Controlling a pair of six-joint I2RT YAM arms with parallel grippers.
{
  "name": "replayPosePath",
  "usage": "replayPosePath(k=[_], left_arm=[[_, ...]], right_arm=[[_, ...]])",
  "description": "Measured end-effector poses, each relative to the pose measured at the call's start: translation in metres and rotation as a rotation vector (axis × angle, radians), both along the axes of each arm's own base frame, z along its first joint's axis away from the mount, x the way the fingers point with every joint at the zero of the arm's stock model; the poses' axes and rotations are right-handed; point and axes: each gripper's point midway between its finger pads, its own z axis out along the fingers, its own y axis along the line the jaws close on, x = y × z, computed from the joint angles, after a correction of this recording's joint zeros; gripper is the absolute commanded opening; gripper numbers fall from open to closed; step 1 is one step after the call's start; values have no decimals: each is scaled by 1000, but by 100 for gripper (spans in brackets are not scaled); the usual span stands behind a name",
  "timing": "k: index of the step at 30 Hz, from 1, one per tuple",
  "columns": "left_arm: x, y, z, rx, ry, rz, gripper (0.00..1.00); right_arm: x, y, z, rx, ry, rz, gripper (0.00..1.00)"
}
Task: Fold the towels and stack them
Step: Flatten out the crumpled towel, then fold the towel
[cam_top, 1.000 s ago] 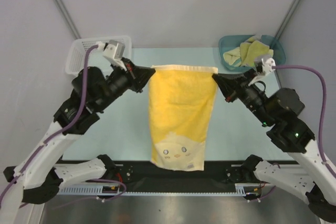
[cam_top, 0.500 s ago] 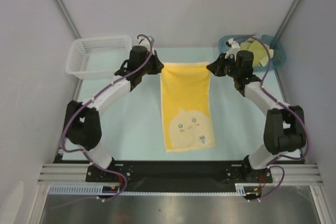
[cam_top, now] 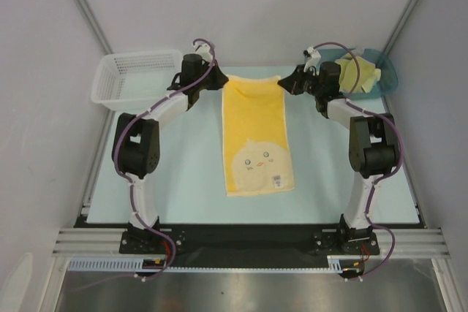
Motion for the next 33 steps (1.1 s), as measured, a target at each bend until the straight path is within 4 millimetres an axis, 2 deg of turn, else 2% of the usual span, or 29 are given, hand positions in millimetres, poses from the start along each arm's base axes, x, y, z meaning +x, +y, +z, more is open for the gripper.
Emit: replayPosePath(k=[3, 5, 10, 18, 21, 27, 33], left_arm=[[-15, 0, -6, -5, 12, -24, 0], [-34, 1, -15, 0, 43, -42, 0], [-91, -1, -27, -3, 90, -88, 0], [-165, -24, -17, -29, 95, -174, 0], [-192, -28, -26, -16, 118, -185, 1], [-246, -26, -57, 33, 196, -197, 0], [-281, -20, -72, 59, 227, -202, 0]], right_arm=[[-5, -3, -5, -8, 11, 0, 0], [-16, -5, -13, -15, 39, -3, 0], [-61, -11, -28, -28, 140, -17, 0], [-133, 2, -24, -58, 202, -29, 0], [-156, 1, -27, -74, 229, -48, 0], [-197, -9, -47, -114, 313, -106, 0], [-235, -17, -77, -147, 405, -126, 0]])
